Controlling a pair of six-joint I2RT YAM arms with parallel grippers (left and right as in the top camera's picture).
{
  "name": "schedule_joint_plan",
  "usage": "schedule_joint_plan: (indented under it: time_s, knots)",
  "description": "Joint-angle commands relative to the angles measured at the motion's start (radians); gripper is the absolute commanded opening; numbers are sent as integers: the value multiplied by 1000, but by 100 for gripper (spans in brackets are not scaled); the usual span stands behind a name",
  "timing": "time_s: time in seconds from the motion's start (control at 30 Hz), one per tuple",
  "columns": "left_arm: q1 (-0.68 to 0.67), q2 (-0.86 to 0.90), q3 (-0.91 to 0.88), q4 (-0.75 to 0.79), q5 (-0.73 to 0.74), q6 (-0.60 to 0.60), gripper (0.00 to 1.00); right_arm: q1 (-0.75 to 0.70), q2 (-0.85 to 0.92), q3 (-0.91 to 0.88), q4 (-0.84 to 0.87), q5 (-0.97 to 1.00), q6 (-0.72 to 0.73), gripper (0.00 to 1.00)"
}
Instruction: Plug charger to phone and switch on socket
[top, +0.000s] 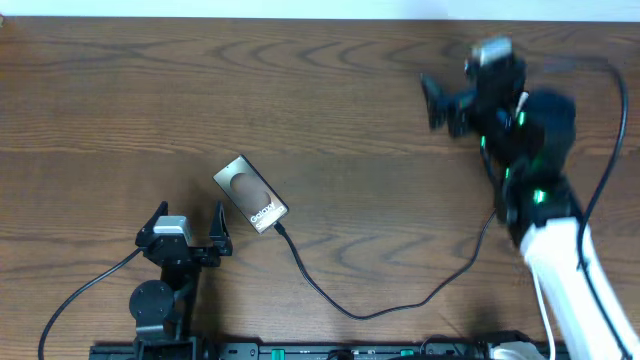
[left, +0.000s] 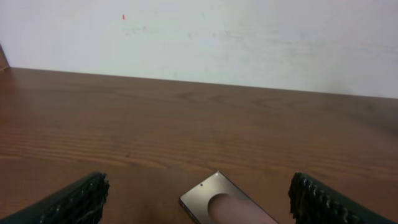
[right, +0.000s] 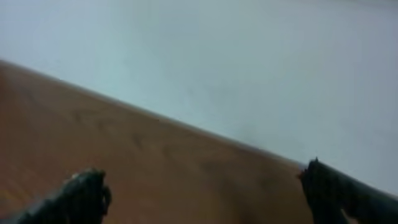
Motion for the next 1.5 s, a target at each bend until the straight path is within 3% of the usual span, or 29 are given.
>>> schedule_joint_plan:
  time_s: [0.0, 0.5, 1.17, 1.47]
  knots:
    - [5, 0, -13, -41, 9, 14, 93, 6, -139, -204, 111, 15, 19, 99]
    - [5, 0, -13, -41, 9, 14, 93, 3, -737, -842, 282, 16, 26, 99]
    - [5, 0, -13, -41, 9, 14, 93, -21, -1114, -850, -233, 62, 32, 99]
    - [5, 0, -13, -41, 9, 14, 93, -29, -1201, -850, -241, 68, 33, 99]
